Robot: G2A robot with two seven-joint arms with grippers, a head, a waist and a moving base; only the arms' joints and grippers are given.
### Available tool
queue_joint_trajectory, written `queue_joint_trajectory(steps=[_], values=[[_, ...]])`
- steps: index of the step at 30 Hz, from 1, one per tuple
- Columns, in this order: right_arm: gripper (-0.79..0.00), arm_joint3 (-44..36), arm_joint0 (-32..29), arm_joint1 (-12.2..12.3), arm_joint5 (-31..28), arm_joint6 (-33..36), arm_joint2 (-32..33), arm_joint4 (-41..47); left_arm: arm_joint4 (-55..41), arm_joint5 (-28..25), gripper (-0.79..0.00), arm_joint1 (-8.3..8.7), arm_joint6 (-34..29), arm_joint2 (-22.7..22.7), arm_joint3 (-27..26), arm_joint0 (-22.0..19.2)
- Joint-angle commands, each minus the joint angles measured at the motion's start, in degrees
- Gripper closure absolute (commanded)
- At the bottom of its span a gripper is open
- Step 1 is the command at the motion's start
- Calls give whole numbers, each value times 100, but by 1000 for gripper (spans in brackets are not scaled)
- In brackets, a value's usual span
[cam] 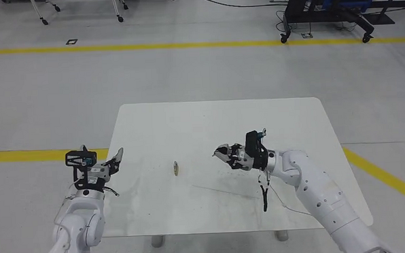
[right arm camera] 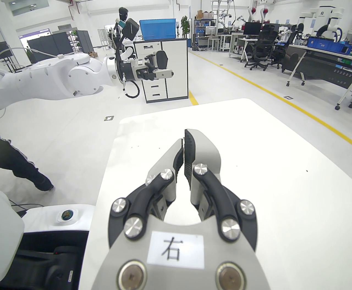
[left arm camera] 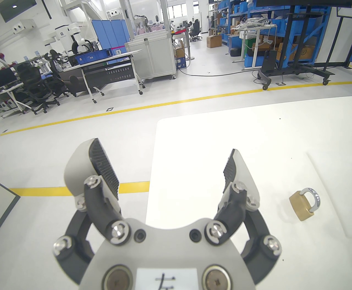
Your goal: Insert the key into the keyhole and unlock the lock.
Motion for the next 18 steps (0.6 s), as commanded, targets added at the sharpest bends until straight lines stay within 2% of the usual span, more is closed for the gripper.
queue_joint_trajectory(steps=[1,6,10,13,16,18], values=[[0,0,0,0,0,0,0,0,0,0,-785,0,0,0,0,0],[0,91,-81,-23,0,19,-41,559,-120,75,-785,-52,77,271,-34,-35],[0,250,-24,-57,0,19,-235,1335,-706,-595,-785,-91,-413,706,43,-288],[0,419,52,-61,0,-47,-418,2230,-1166,-1001,-785,-139,-833,1116,228,-670],[0,421,122,10,0,108,-610,3027,-1739,-1487,-785,-175,-1238,1397,362,-1031],[0,371,156,84,0,288,-720,3526,-1701,-1680,-785,-172,-1433,1472,399,-1236]])
